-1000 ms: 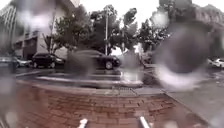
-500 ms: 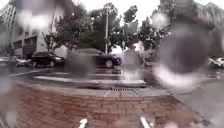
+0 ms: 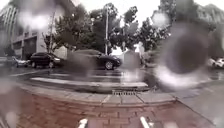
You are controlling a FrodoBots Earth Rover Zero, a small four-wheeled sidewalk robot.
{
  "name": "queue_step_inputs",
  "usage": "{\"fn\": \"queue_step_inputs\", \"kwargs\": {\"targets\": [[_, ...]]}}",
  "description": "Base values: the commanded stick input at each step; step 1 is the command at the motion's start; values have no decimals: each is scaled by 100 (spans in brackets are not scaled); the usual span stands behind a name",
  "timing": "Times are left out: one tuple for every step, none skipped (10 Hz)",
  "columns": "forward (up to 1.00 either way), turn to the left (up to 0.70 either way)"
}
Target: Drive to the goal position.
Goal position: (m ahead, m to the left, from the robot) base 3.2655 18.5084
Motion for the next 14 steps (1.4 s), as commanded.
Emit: {"fn": "queue_step_inputs", "kwargs": {"targets": [[45,1],[45,11],[45,19],[45,24],[45,27],[45,27],[45,27],[45,27],[45,27],[45,27],[31,30],[11,35],[0,45],[0,45]]}}
